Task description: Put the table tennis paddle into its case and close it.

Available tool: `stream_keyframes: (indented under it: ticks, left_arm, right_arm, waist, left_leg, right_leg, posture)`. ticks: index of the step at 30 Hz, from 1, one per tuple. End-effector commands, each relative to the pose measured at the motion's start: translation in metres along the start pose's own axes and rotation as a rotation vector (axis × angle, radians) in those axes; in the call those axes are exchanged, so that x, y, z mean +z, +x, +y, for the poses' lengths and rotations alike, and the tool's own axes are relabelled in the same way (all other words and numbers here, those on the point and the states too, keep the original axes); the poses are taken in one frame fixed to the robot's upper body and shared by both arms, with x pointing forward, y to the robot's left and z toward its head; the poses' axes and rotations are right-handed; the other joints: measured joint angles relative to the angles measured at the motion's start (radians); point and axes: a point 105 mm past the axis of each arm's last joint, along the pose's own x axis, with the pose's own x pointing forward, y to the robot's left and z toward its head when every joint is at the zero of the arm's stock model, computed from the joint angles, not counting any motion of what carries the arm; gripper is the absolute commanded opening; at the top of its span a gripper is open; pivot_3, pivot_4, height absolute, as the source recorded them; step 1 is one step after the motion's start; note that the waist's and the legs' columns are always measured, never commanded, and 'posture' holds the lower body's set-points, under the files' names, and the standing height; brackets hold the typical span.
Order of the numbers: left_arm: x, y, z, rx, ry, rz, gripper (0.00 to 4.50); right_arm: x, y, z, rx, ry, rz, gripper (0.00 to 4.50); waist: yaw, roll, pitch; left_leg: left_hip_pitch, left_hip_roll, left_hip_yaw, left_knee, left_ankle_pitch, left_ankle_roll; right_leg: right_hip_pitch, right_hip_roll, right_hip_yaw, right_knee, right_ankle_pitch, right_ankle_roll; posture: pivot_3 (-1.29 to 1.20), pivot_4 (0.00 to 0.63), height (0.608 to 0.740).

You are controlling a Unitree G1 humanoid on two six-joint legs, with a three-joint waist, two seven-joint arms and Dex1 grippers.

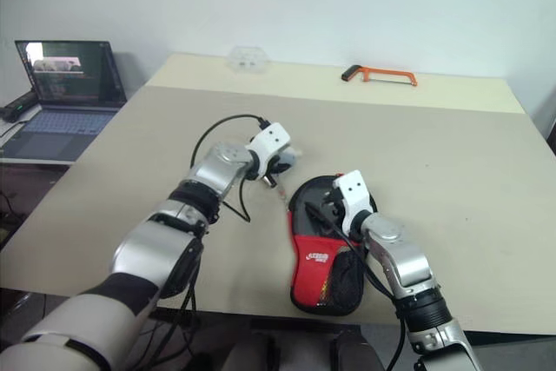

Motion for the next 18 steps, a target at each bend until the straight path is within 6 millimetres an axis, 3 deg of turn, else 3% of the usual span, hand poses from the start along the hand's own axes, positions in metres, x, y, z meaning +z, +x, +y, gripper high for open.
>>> stream_keyframes:
  ticks: [1, 7, 18]
  left_arm:
    - [0.051, 0.003, -0.015, -0.066, 0.062, -0.139, 0.79]
    - [0.075, 0.005, -0.037, -0.171, 0.175, -0.194, 0.71]
    - [0.085, 0.020, -0.042, 0.000, 0.421, -0.115, 0.70]
  right_arm:
    - [0.001, -0.002, 0.002, 0.006, -0.004, -0.007, 4.50]
    - [0.003, -0.001, 0.006, 0.026, -0.012, -0.011, 4.50]
    - [0.009, 0.001, 0.016, 0.088, -0.014, -0.020, 4.50]
  waist:
    - [0.002, 0.000, 0.000]
    - [-0.016, 0.000, 0.000]
    - [-0.016, 0.000, 0.001]
  left_leg:
    - [-0.001, 0.000, 0.000, 0.000, 0.000, 0.000]
    - [-0.004, 0.000, 0.001, -0.002, 0.000, 0.000]
    - [-0.005, 0.001, 0.001, -0.003, 0.000, 0.000]
  right_leg:
    - [-0.001, 0.000, 0.000, 0.000, 0.000, 0.000]
    - [-0.002, 0.000, -0.001, -0.006, 0.001, -0.001]
    - [-0.003, 0.001, 0.000, -0.009, 0.000, 0.000]
  posture:
    - [0.00, 0.150, 0.740]
    - [0.00, 0.150, 0.740]
    - [0.00, 0.150, 0.740]
